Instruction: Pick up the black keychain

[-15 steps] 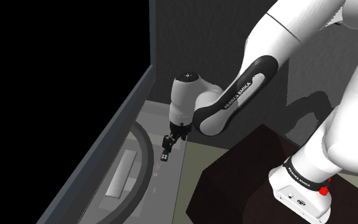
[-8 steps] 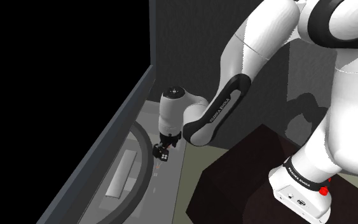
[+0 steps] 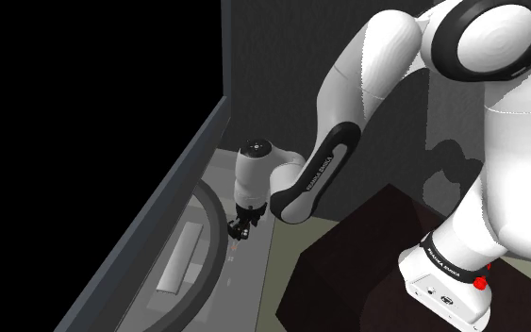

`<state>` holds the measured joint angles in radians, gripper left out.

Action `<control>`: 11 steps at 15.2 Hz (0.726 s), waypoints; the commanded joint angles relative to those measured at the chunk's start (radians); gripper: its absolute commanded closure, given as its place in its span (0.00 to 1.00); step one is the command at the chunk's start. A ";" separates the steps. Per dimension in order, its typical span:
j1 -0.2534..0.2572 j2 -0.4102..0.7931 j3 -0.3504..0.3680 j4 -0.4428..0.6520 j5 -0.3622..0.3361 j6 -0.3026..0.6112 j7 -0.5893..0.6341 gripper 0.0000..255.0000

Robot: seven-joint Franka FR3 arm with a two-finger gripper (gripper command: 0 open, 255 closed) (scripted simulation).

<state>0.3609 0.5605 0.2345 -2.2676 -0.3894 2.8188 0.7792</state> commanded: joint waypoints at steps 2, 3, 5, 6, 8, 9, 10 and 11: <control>0.001 0.001 -0.001 0.001 -0.001 0.001 0.001 1.00; 0.001 0.001 -0.001 0.001 -0.001 0.001 0.001 1.00; 0.001 0.001 -0.001 0.001 -0.001 0.001 0.001 1.00; 0.001 0.001 -0.001 0.001 -0.001 0.001 0.001 1.00; 0.000 0.000 0.000 0.000 0.000 0.001 0.000 1.00; -0.006 -0.014 0.008 -0.006 0.006 -0.009 -0.005 1.00; -0.013 -0.028 0.016 -0.010 0.012 -0.018 -0.010 1.00; -0.020 -0.041 0.024 -0.015 0.019 -0.027 -0.015 1.00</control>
<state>0.3475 0.5323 0.2506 -2.2790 -0.3769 2.8014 0.7692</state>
